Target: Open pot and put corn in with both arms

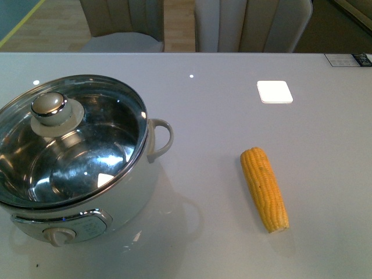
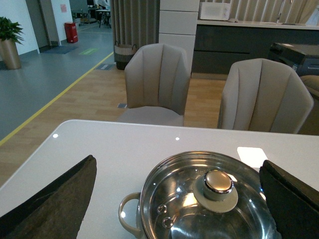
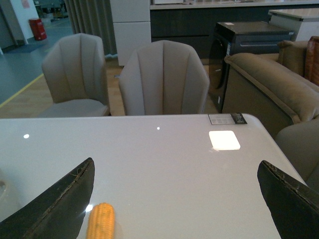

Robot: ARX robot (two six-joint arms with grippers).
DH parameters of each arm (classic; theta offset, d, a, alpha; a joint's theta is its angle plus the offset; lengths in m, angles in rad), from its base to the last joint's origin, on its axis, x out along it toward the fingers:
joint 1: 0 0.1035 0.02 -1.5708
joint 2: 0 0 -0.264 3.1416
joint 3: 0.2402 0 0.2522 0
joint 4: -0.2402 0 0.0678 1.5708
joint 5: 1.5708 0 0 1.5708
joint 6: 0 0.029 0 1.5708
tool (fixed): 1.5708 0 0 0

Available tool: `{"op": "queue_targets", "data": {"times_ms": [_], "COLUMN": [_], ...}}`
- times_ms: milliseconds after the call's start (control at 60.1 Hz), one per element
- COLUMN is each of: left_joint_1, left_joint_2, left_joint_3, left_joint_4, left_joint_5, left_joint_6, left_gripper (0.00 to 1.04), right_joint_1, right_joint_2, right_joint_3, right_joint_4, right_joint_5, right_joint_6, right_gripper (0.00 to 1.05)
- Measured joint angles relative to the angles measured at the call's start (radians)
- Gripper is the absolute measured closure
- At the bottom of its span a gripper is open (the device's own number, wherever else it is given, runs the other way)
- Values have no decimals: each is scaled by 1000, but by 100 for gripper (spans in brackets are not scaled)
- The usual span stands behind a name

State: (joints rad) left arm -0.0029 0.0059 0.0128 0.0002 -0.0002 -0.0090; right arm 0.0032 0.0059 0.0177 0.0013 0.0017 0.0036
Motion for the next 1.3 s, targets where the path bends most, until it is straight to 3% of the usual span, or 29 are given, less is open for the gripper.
{"op": "queue_targets", "data": {"times_ms": [999,1116,1215,1299], "left_joint_1": [0,-121,-160,-163], "left_joint_2": [0,217,298,371], "left_joint_3": [0,130,154,180], "left_joint_4": [0,-323,-329,-243], "left_joint_5": [0,-286,-300,-288], "left_joint_6": [0,-113,-159,-163], "left_gripper": [7,7,7,7], "right_joint_1": [0,0,0,0], "right_joint_2": [0,-1,-1,-1], "right_joint_3": [0,0,0,0], "right_joint_4": [0,0,0,0], "right_joint_5": [0,0,0,0], "right_joint_6": [0,0,0,0], "right_gripper": [9,9,9,9]}}
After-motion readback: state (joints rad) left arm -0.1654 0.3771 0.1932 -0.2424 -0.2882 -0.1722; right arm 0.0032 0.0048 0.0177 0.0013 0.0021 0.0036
